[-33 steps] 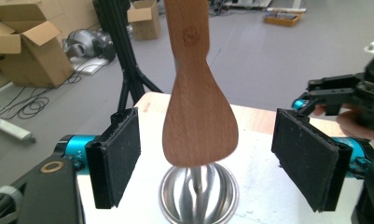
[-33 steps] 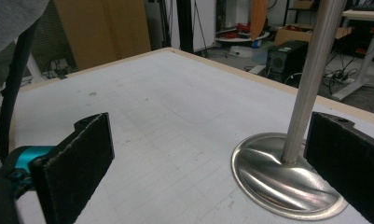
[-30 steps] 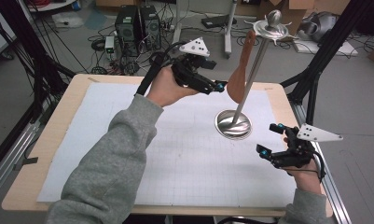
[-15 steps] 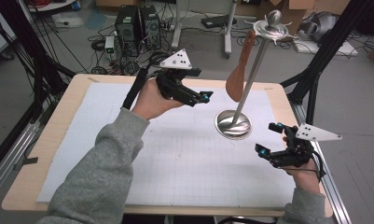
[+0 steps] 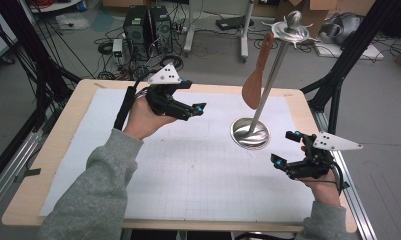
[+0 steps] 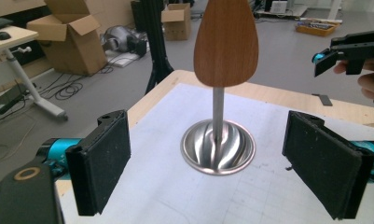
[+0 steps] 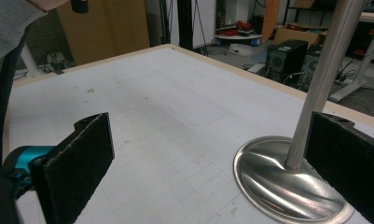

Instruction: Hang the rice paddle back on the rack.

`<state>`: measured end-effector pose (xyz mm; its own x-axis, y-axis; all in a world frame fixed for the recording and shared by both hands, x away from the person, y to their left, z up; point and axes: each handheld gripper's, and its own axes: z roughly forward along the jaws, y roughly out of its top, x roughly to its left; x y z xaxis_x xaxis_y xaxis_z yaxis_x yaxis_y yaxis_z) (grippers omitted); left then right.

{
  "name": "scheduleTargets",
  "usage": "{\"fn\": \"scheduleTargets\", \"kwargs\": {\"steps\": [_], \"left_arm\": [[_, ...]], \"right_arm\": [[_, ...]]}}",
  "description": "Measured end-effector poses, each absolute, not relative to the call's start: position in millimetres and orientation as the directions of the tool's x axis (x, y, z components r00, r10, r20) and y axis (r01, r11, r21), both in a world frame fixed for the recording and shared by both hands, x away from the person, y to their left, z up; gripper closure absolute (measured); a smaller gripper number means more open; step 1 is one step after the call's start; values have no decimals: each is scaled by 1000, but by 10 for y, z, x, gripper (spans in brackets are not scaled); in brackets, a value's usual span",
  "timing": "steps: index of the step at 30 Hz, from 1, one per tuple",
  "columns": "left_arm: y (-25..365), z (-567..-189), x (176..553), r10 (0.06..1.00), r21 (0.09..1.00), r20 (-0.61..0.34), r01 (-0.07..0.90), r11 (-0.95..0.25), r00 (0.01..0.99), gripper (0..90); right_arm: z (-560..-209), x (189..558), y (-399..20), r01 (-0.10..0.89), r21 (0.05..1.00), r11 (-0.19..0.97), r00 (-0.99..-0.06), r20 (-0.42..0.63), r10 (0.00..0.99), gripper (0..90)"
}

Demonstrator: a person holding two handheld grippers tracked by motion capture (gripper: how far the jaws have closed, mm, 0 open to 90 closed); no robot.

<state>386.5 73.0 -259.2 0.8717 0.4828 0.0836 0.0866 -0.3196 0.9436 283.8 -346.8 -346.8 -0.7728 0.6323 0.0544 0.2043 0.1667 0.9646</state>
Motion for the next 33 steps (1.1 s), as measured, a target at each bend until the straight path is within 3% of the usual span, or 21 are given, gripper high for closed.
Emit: {"fn": "scheduleTargets", "kwargs": {"steps": [19,33], "left_arm": [[1333,-2909,3664,550,958,15,145,-246,835,152],[1593,-3077,3526,568,967,8,138,-213,823,152]], "right_arm": [[-3446,2855,-3419,170,973,159,-771,31,636,3],[-3421,2868,-3347,159,974,161,-777,23,629,3]]}}
